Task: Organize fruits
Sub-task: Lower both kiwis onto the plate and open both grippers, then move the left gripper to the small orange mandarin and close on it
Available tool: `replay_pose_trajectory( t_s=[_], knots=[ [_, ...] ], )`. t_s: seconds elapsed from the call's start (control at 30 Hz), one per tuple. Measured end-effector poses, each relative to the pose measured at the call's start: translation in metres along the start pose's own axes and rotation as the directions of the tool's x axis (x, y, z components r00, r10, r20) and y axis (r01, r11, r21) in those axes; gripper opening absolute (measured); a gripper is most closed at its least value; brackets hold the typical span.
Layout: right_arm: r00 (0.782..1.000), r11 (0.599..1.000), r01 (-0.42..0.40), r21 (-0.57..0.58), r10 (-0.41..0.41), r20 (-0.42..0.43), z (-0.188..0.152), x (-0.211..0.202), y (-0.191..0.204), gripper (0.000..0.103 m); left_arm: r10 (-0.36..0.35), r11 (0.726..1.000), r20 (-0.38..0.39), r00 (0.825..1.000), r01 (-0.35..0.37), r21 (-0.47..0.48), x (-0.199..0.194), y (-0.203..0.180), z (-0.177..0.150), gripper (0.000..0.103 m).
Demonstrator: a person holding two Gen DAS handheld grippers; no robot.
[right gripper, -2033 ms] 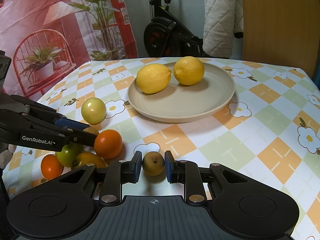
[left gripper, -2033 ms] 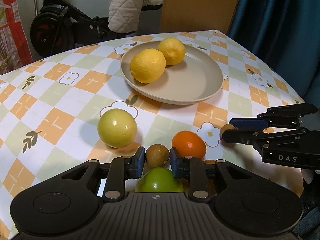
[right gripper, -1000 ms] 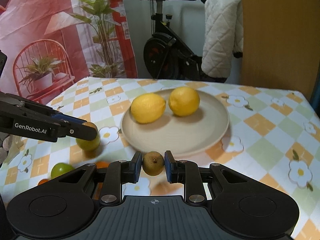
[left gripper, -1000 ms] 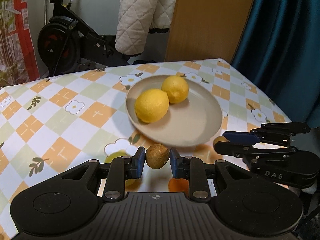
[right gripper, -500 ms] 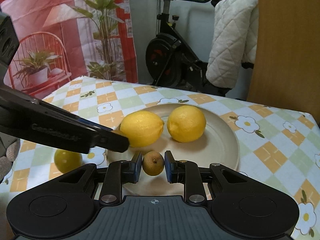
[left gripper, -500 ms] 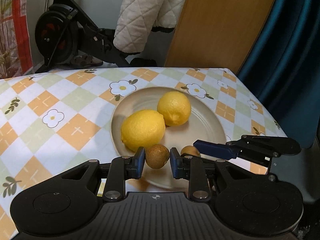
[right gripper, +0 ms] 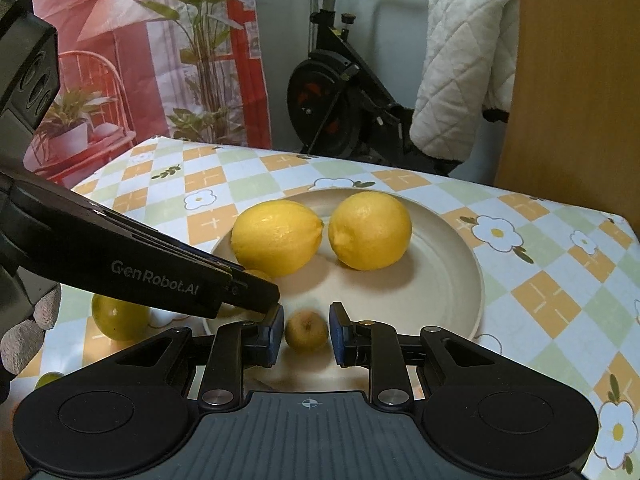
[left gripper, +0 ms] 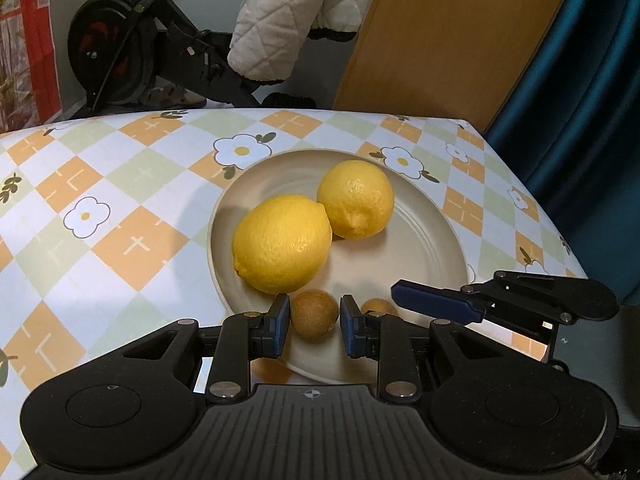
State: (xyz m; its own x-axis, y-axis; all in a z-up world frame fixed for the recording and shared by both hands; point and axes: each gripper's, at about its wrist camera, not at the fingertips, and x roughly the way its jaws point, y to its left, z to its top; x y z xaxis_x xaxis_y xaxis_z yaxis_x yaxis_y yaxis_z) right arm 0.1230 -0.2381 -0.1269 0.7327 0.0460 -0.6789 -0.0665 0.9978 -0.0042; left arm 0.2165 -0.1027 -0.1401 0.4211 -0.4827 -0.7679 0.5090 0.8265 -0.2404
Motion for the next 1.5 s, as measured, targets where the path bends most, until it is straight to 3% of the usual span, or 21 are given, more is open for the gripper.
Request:
replay_pose_trajectory(
  t_s=[0.5, 0.83, 1.5],
  knots=[
    [0.998, 0.998, -0.039, 0.051, 0.037, 0.041, -0.013, -0.051, 0.01, 0.028, 0.005, 1.0, 0.089, 0.996, -0.007, 0.015, -0.071, 0.004, -0.017, 0.029],
    [0.997, 0.996, -0.081, 0.042, 0.08, 0.019, -0.025, -0.06, 0.034, 0.029, 0.067, 0.998, 0.144, 0.987, -0.067, -0.008, -0.114, 0.015, -0.05, 0.029],
    [0.988, 0.988, -0.148, 0.045, 0.151, -0.046, -0.034, -0.051, 0.056, 0.029, 0.104, 0.991, 0.138, 0.985, -0.09, -0.102, -0.117, 0.024, -0.077, 0.029]
  ],
)
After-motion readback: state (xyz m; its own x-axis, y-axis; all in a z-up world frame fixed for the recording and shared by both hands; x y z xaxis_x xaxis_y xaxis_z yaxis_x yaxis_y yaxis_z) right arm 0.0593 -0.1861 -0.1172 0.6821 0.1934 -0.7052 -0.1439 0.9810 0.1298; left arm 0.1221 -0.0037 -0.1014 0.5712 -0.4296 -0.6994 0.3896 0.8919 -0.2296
